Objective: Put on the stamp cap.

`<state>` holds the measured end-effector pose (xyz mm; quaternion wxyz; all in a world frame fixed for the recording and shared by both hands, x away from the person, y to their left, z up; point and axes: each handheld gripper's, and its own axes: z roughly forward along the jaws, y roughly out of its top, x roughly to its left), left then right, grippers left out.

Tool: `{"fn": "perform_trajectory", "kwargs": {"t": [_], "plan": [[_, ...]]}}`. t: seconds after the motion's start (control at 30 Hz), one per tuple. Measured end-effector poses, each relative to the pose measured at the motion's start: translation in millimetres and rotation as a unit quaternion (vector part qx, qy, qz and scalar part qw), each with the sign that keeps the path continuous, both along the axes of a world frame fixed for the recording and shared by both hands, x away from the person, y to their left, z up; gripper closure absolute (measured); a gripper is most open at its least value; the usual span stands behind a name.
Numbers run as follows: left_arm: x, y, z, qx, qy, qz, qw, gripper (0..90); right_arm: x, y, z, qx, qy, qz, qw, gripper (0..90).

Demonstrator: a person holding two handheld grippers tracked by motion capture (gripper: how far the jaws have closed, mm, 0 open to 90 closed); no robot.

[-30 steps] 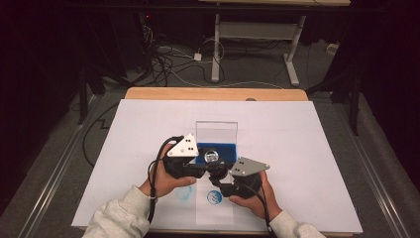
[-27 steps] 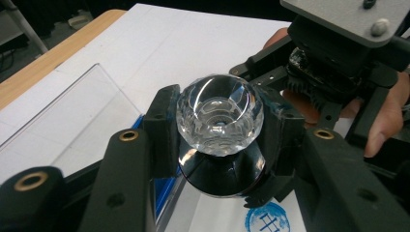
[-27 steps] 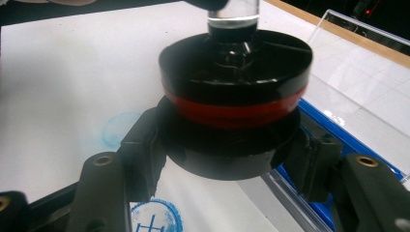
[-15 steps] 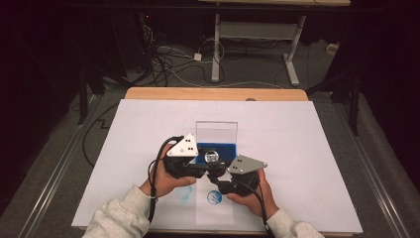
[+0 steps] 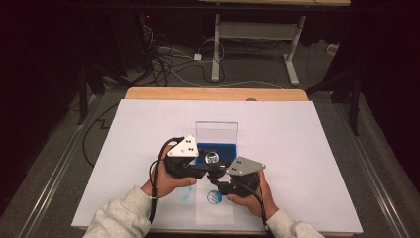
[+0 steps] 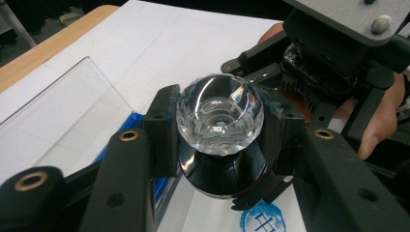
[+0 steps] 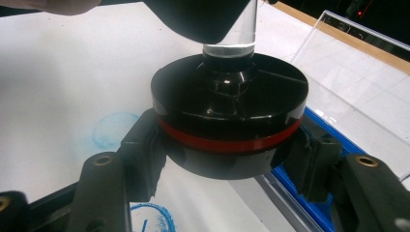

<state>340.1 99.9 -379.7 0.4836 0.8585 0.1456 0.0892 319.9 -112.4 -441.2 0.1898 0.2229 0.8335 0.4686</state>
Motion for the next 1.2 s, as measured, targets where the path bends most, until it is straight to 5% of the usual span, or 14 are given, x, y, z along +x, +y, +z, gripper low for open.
{"fn": "perform_trajectory", "kwargs": {"t": [0.5,1.2], "plan": [[-3.1,-2.9,-2.2,0.011,-0.007,-0.006,0.9999,54.7,-2.0,0.1,-0.7,-0.016,-0.005,0.009,0.9998,38.8],[-4.0,-0.5,-6.0,-0.011,-0.003,-0.008,0.9999,54.7,-3.1,-2.5,0.2,-0.007,0.004,0.012,0.9999,38.8]]}}
